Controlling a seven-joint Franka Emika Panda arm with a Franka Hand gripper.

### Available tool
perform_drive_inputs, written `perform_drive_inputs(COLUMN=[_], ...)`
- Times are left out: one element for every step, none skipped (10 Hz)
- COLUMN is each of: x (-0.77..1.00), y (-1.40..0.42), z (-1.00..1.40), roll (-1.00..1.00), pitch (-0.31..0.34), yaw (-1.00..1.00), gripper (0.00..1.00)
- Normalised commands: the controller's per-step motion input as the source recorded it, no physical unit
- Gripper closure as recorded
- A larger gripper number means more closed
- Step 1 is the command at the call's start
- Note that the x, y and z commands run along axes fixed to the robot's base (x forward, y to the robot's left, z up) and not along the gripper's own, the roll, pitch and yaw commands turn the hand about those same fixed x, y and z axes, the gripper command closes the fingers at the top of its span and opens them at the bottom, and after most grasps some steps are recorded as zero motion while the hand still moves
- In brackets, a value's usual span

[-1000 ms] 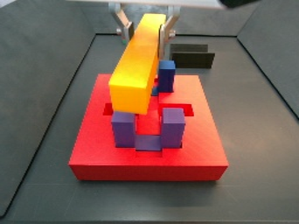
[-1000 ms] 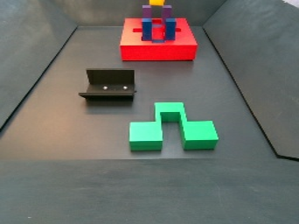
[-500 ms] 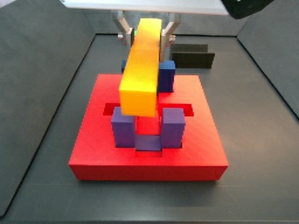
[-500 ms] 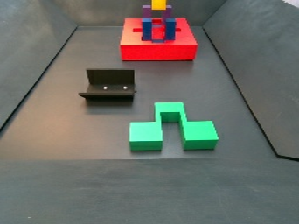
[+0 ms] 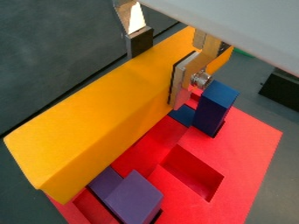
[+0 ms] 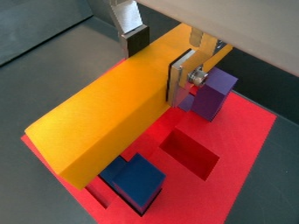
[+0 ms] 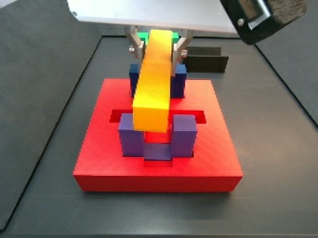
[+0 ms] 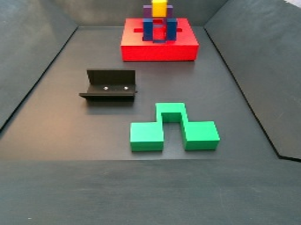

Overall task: Pick up the yellow object. Move up. Move to above the board. Insert the yellow object.
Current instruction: Insert the yellow object.

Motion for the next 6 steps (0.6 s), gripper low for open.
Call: perform_drive_inputs(x=[0.11,0.09,0.11,0.12,0.13,0.15], y=[0.00,0.00,0.00,0.00,-0.01,-0.05], z=[-0.20,-0.17,-0.15,-0.07,-0.03,-0.03], roll=[0.06,0.05,0.05,0.05,0.08,0.08], pitch=[0.026,0.019,0.023,0.026,0.040,0.043], yaw=[0.15,0.11,0.11,0.12,0.19,0.19], gripper=[1.00,1.00,1.00,1.00,1.00,1.00])
